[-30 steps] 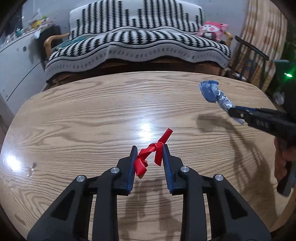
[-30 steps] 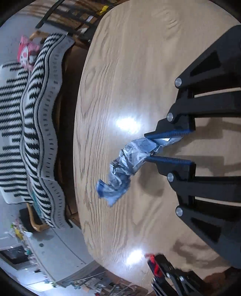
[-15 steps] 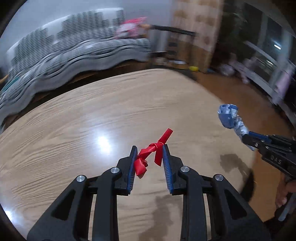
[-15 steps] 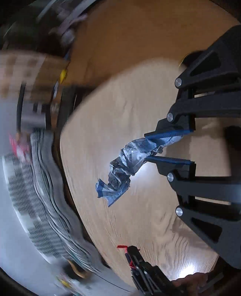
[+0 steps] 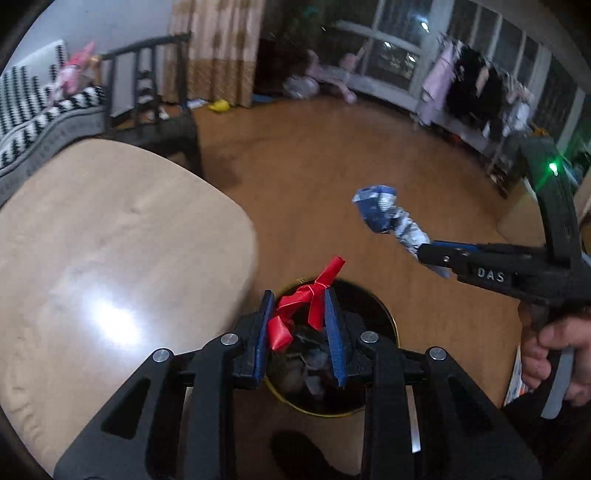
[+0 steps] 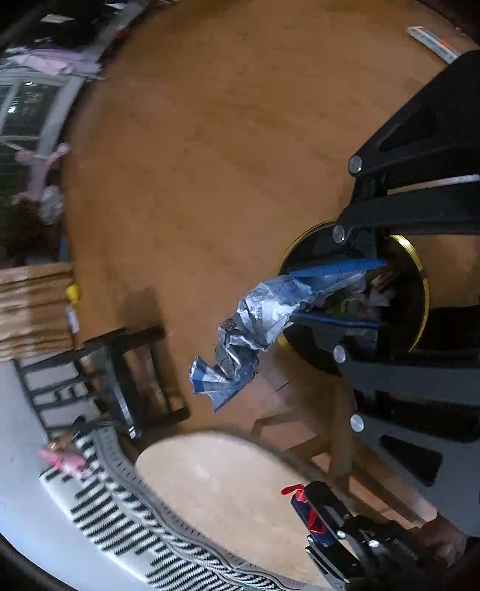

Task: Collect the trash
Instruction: 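Carry the foil wrapper and red ribbon over the trash bin with both tools, then open the left tool to drop the ribbon while the right tool releases the foil wrapper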

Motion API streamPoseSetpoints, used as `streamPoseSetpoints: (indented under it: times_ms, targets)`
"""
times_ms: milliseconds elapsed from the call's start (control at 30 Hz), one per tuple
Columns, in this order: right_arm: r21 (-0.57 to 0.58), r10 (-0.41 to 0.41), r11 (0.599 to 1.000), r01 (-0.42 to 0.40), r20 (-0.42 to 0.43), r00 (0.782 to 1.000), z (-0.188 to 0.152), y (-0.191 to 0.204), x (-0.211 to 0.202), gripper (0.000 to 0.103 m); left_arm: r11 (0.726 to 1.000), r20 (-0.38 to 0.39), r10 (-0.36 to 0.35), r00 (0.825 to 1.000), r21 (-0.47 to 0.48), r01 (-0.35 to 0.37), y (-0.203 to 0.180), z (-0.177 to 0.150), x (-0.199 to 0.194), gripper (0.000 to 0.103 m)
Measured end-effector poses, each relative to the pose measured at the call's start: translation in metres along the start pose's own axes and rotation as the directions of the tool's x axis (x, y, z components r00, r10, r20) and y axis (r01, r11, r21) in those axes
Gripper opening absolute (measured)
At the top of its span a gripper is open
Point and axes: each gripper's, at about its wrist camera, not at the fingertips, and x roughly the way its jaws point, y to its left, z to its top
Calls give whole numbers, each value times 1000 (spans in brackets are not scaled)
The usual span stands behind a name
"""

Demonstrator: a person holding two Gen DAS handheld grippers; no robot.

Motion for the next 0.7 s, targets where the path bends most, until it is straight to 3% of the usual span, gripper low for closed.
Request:
streamPoseSetpoints:
  times_ms: [233,400,700]
  targets:
    - [14,11,1000,-9,-191,982,-16,-8,41,20,1000,-114,1,993,6,-1,-3,-13,47,27]
    - [-15,0,1000,-3,-215,977,-21,1,45,20,1000,-160,7,987,28,-3,-2,-10,67,27]
    - [-24,4,1000,-10,-218,976,-16,0,51,20,1000,-152,10,988,26,-6,-4,-10,65,27]
